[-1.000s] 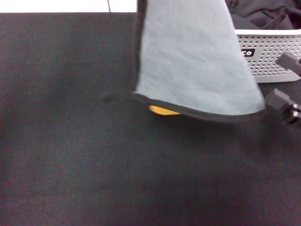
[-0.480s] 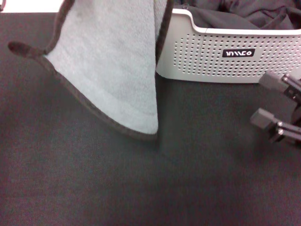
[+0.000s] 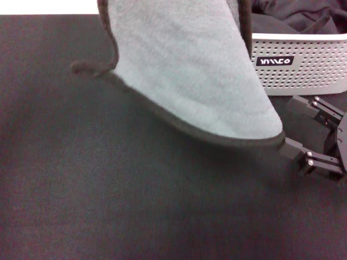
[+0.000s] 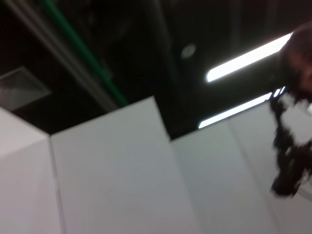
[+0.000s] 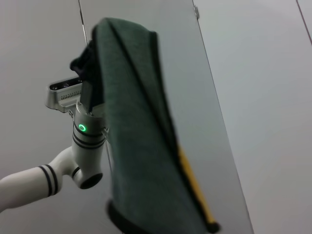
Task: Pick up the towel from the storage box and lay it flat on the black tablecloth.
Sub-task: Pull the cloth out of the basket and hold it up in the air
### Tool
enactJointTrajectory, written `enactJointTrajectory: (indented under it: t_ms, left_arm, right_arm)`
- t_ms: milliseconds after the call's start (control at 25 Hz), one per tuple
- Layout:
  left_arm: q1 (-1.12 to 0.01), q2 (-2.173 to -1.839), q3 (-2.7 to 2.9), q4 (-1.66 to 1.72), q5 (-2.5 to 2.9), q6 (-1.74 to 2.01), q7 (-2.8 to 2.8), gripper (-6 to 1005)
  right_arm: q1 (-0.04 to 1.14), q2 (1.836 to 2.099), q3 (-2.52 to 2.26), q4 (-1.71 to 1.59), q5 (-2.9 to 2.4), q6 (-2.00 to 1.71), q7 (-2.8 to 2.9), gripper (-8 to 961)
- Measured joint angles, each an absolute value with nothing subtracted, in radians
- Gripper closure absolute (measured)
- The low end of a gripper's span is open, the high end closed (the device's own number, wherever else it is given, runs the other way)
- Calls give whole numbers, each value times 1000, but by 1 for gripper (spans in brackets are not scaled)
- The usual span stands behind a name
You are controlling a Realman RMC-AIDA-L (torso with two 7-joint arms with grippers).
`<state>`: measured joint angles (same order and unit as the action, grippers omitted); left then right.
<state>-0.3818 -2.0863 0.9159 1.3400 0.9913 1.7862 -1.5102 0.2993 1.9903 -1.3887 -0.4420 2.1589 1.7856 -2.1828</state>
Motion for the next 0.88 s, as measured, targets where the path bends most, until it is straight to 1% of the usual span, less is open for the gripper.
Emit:
enactJointTrajectory:
  t_ms: [120,160,200,360,440,600,880]
  left_arm:
    - [-416,-2072,910,1278,968,1851,-1509,976]
    - [-416,-2072,910,1278,968,1851,-1509,976]
    - [-451,-2049,909,1226,965,1915,-1505,976]
    - [-489,-2014,911,1172,962,1960,-1510,977]
    - [-494,-2009,914,1162,964,1962,-1510,978]
    - [-496,-2018,916,1153,966,1963,-1505,978]
    - [-502,-2055,908,1121,979,1940,-1467,977]
  right_arm:
    - [297,1989,-1390,-440,2154,1786,-2182,84]
    - [295,1988,-1395,-440,2149,1787,-2181,84]
    - [294,1988,-1400,-442,2148,1788,-2179,84]
    - [290,1982,-1477,-460,2147,1795,-2173,85]
    - [295,1981,-1501,-461,2147,1795,-2181,87]
    - [318,1991,-1496,-453,2149,1781,-2226,95]
    - [386,2013,-1544,-437,2153,1737,-2338,110]
